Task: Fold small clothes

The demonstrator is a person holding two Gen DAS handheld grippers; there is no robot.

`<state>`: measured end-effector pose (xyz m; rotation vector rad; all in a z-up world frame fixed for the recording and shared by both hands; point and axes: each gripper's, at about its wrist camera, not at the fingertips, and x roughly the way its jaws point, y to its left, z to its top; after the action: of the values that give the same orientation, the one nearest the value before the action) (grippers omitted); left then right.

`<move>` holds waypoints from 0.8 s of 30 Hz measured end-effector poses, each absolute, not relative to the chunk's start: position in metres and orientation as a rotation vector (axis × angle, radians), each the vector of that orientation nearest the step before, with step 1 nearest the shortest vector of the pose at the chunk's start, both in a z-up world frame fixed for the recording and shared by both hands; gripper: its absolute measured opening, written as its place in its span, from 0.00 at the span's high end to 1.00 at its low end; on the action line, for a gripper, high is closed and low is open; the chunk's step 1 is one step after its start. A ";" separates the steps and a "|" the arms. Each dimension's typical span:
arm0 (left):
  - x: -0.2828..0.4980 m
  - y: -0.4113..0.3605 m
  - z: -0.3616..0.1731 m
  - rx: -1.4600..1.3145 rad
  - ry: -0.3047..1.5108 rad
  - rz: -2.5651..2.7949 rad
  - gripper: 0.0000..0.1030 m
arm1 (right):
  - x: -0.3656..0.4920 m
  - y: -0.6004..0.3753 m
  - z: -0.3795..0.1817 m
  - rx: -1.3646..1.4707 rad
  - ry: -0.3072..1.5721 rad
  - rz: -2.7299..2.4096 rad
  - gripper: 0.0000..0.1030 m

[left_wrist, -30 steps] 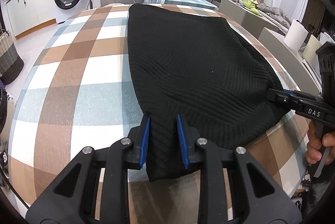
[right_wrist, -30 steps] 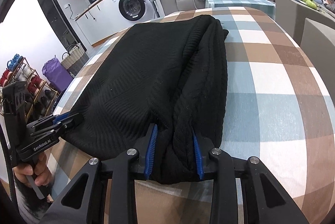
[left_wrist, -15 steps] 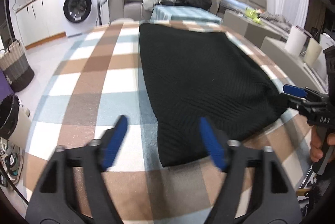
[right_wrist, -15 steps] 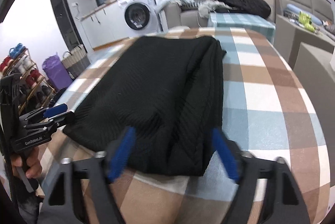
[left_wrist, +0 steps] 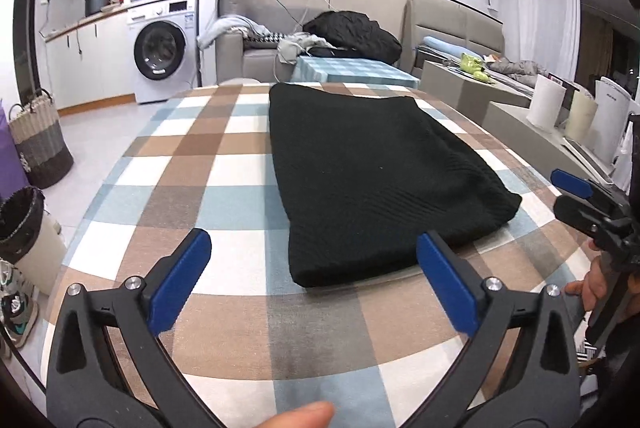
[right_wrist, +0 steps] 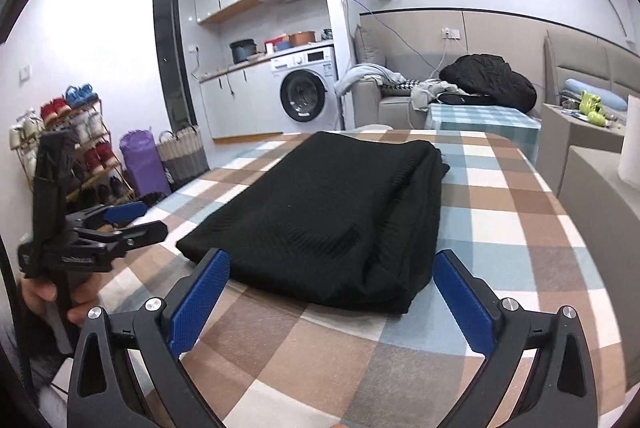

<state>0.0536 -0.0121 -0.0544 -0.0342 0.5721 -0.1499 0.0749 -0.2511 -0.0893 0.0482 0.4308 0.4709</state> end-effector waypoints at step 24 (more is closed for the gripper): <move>0.055 -0.016 -0.064 -0.005 0.555 -0.157 0.01 | 0.077 -0.247 -0.096 0.026 0.415 0.488 0.00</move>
<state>0.0552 -0.0161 -0.0636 -0.0055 0.5554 -0.1567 0.0772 -0.2472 -0.0959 0.0264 0.4145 0.4882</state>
